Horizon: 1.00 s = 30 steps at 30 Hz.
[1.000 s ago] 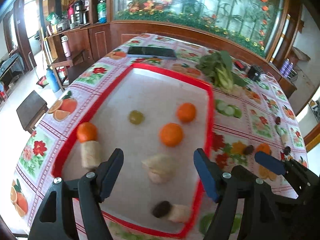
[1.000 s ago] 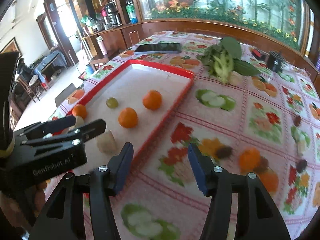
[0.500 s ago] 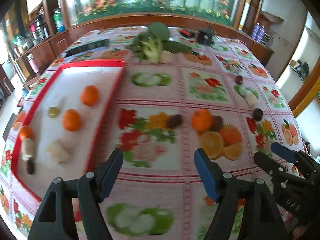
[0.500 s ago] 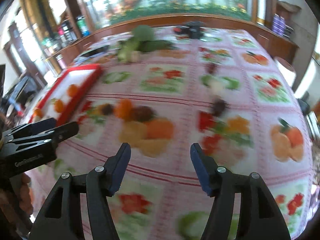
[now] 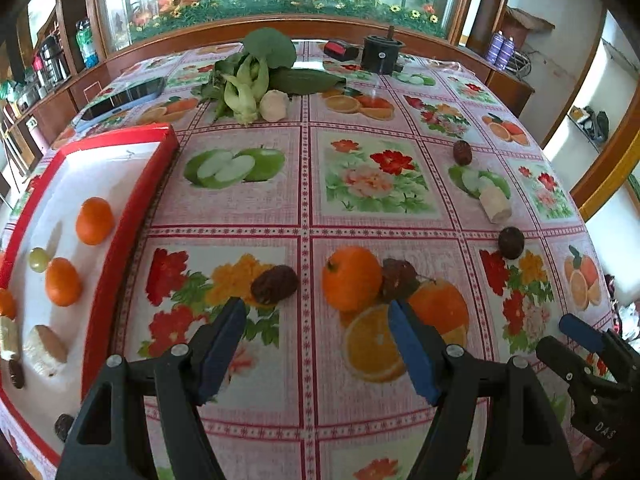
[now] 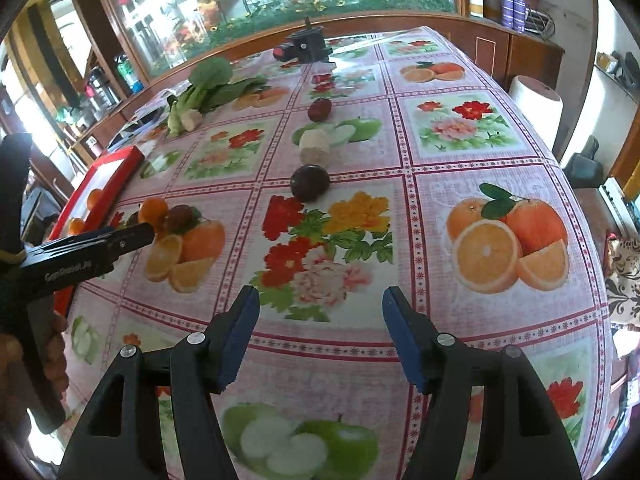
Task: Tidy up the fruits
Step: 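Grasp a dark date with the right gripper while the left grasps another date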
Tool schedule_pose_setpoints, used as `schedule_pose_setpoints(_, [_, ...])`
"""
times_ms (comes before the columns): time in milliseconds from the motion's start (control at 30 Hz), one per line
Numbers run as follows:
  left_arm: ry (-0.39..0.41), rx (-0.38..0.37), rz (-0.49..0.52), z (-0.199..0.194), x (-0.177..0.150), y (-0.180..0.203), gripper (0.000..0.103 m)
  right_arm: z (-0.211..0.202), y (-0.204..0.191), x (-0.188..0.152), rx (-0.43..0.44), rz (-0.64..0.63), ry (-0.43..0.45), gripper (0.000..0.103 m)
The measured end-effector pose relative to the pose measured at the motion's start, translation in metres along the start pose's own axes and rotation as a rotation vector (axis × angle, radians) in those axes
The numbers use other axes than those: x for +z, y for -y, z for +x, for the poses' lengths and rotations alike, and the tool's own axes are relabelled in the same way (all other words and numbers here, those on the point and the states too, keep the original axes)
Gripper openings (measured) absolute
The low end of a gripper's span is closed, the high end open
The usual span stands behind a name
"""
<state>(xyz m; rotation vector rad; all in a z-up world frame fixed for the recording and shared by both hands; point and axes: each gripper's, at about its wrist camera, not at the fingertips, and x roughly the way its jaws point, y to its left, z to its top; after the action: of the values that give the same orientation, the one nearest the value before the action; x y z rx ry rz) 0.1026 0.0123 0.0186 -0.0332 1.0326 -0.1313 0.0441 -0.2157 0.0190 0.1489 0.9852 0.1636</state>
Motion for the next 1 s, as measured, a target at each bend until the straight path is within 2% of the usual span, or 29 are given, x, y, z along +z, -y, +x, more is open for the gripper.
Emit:
schedule_pose_setpoints(267, [-0.021, -0.028, -0.035, 0.009, 0.003, -0.008, 0.076, 0.02, -0.009, 0.02, -0.036, -0.121, 0.045, 0.064])
schedule_pose_setpoints(333, [-0.021, -0.025, -0.015, 0.007, 0.001, -0.008, 0.076, 0.026, -0.008, 0.028, -0.041, -0.117, 0.058, 0.064])
schedule_pose_setpoints(500, [0.011, -0.016, 0.038, -0.006, -0.005, -0.013, 0.076, 0.04, 0.0, 0.045, 0.013, -0.081, 0.069, 0.064])
schedule_pose_setpoints(567, [0.045, 0.007, 0.088, -0.012, -0.007, -0.013, 0.076, 0.044, -0.004, 0.05, 0.01, -0.116, 0.061, 0.056])
schedule_pose_setpoints(633, [0.072, 0.042, 0.139, -0.015, -0.008, -0.014, 0.076, 0.048, -0.009, 0.054, -0.013, -0.164, 0.053, 0.038])
schedule_pose_setpoints(733, [0.067, 0.066, 0.146, -0.01, -0.005, -0.019, 0.076, 0.049, -0.012, 0.053, -0.007, -0.19, 0.052, 0.028])
schedule_pose_setpoints(1000, [0.023, 0.06, -0.005, 0.011, 0.006, -0.039, 0.076, 0.049, -0.008, 0.053, 0.022, -0.154, 0.063, 0.028])
